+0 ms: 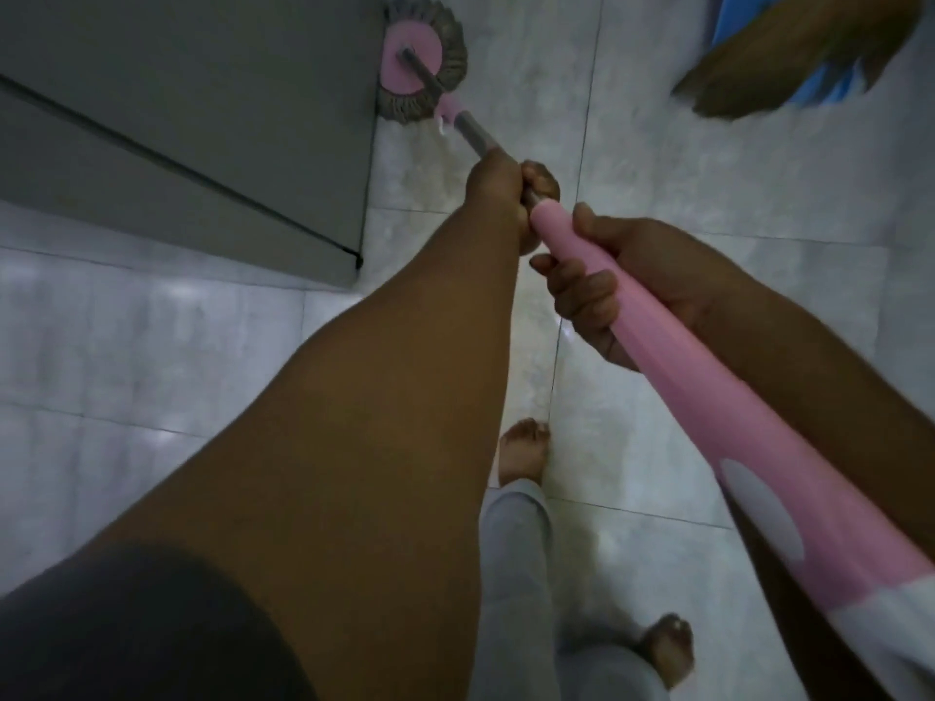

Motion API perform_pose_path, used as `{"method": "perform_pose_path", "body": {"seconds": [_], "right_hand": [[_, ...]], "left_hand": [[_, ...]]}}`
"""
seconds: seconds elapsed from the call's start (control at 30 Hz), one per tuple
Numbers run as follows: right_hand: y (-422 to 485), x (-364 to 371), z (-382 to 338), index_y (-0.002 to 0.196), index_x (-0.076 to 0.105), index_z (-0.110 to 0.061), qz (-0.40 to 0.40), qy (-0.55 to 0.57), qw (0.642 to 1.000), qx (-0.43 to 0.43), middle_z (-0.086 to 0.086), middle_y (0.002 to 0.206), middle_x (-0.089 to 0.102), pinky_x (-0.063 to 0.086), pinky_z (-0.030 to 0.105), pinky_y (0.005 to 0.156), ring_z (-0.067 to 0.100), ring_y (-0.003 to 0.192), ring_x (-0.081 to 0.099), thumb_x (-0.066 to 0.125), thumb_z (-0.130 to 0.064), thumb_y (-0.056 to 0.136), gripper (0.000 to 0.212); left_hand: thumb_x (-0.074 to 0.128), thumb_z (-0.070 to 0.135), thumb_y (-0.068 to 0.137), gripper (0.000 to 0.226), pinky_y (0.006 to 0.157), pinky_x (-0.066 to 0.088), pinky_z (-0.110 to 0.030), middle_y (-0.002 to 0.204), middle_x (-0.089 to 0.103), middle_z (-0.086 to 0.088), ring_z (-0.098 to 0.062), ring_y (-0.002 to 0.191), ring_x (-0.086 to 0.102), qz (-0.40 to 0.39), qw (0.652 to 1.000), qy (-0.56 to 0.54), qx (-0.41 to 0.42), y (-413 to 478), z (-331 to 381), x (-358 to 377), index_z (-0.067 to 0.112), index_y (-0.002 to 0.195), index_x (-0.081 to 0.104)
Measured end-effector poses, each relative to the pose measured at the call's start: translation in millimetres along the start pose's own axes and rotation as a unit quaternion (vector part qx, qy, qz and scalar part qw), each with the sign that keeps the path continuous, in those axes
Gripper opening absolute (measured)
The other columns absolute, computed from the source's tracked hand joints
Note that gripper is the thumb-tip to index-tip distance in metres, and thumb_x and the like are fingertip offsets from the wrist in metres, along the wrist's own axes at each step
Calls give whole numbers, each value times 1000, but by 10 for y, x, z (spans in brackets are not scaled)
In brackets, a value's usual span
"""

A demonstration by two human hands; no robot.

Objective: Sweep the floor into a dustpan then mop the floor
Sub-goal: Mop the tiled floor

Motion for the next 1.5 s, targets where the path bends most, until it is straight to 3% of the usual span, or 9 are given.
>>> {"method": "perform_pose_path", "body": {"seconds": [0.3,0.67,0.8,1.0,1.3,1.5], "right_hand": [[-385,-287,511,84,54,-6,7,-4,1000,-5,-2,57,47,36,14,31,5,34,41,49,-50,97,45],[-1937,-1215,2070,94,58,-3,51,47,998,10,2,58,50,37,19,30,9,34,43,54,-49,92,46],[-2213,-1395,2392,99,58,-3,54,61,996,19,5,60,51,40,21,31,11,34,44,55,-48,90,46],[-1984,-1266,2027,97,58,-4,45,64,997,25,4,59,50,39,20,30,11,33,43,56,-48,88,45],[-871,-620,544,89,55,-5,22,57,998,-5,-1,55,49,37,16,30,7,32,41,50,-51,92,46],[-331,-396,-206,87,55,-5,11,49,998,-32,-1,55,49,38,16,30,6,33,43,50,-47,96,44]], "left_hand": [[37,48,103,53,32,23,-8,37,34,6,-7,25,32,-3,999,30,-13,-345,-581,-151,16,60,37],[35,47,104,50,30,24,-11,40,34,4,-7,27,30,-18,997,54,-58,-1636,-2592,-448,15,65,38],[38,50,103,50,30,27,-12,42,36,4,-6,28,32,-10,995,52,-83,-1870,-2988,-564,14,68,42],[38,46,104,45,31,27,-12,43,37,3,-8,29,32,-4,995,69,-74,-1650,-2637,-403,12,75,45],[36,42,105,46,30,25,-12,53,35,3,-7,28,31,-9,996,84,-33,-559,-1057,267,13,69,41],[35,38,104,45,34,22,-10,41,34,4,-7,29,31,-1,995,94,-12,1,-337,629,14,67,39]]}}
Point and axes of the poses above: each hand's wrist, its own y-axis towards the middle knuckle, its own x-axis out of the palm, z = x × y, the point moved 4 cm from there along y, towards the middle knuckle
